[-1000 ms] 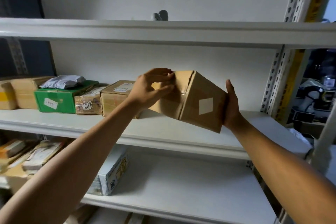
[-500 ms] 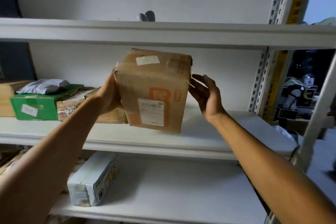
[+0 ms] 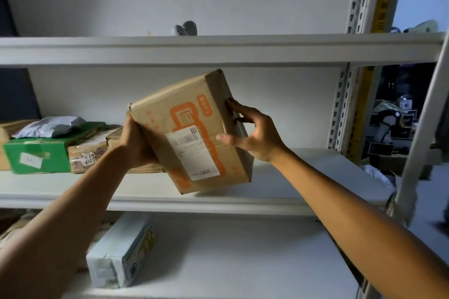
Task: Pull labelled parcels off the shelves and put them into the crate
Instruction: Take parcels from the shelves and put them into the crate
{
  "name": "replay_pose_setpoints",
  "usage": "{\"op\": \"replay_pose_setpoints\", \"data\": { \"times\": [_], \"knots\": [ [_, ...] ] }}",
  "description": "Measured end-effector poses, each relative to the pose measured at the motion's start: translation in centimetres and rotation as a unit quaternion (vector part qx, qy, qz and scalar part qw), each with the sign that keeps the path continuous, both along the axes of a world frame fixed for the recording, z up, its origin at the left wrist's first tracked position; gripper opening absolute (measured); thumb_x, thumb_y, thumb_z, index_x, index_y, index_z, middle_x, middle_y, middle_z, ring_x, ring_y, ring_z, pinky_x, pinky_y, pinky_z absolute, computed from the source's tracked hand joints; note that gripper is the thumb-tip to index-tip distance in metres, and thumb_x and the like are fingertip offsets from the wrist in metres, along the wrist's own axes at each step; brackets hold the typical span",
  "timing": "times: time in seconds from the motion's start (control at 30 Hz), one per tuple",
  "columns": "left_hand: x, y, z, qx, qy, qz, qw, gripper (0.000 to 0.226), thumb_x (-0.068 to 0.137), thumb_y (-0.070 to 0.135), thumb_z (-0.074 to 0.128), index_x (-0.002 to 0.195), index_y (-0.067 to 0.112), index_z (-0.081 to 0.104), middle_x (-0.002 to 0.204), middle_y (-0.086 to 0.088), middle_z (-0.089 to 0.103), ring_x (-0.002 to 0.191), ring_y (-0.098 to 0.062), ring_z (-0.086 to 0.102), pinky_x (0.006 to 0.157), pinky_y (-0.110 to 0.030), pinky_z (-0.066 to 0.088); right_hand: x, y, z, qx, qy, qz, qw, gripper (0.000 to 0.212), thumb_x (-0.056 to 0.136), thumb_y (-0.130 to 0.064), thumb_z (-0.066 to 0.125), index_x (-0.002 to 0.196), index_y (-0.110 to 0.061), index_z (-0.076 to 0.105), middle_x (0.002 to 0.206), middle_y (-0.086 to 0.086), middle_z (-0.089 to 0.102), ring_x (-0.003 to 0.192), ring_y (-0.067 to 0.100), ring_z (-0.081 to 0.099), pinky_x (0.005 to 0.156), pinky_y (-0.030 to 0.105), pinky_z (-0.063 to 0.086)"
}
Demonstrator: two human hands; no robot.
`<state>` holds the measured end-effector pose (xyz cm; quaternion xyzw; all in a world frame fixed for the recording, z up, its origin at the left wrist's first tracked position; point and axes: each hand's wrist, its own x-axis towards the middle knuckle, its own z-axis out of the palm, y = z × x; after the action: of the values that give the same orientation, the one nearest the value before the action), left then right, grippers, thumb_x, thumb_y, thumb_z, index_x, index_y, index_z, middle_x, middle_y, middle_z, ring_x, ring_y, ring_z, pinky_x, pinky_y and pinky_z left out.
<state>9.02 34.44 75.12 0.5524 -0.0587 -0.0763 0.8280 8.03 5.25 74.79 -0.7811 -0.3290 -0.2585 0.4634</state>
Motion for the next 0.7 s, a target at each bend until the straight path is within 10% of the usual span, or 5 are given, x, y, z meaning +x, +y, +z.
{"op": "replay_pose_setpoints", "data": {
  "times": [0.37, 0.6, 0.7],
  "knots": [
    [1.8, -2.2, -2.8, 0.104, -0.021, 0.000, 0.994, 0.094, 0.084, 0.088, 0.010, 0.149, 0.025, 0.037, 0.140, -0.021, 0.055, 0.111, -0.041, 0.063, 0.078, -0.054, 0.057, 2.8, -1.0, -3.0, 0.090, 0.065, -0.147, 0.983, 0.072, 0.075, -0.080, 0.059, 0.138, -0.045, 0.056, 0.118, -0.019, 0.070, 0.112, 0.002, 0.064, 0.096, 0.036, 0.055],
    [4.8, -5.7, -3.5, 0.208, -0.065, 0.008, 0.976, 0.064, 0.096, 0.062, 0.044, 0.147, 0.023, 0.048, 0.135, -0.011, 0.062, 0.122, -0.031, 0.060, 0.107, -0.045, 0.045, 3.8, -3.7, -4.5, 0.156, 0.165, -0.207, 0.952, 0.033, 0.087, -0.052, 0.072, 0.116, -0.036, 0.066, 0.101, -0.021, 0.068, 0.096, 0.004, 0.066, 0.071, 0.015, 0.047],
    [5.7, -6.5, -4.5, 0.202, -0.075, 0.032, 0.976, 0.046, 0.103, 0.039, 0.047, 0.143, 0.017, 0.053, 0.133, -0.010, 0.065, 0.117, -0.026, 0.063, 0.098, -0.034, 0.049, 4.3, -3.8, -5.8, 0.115, 0.194, -0.175, 0.958, 0.056, 0.073, -0.046, 0.087, 0.121, -0.033, 0.061, 0.104, -0.018, 0.067, 0.094, 0.000, 0.062, 0.071, 0.011, 0.045]
  ]
}}
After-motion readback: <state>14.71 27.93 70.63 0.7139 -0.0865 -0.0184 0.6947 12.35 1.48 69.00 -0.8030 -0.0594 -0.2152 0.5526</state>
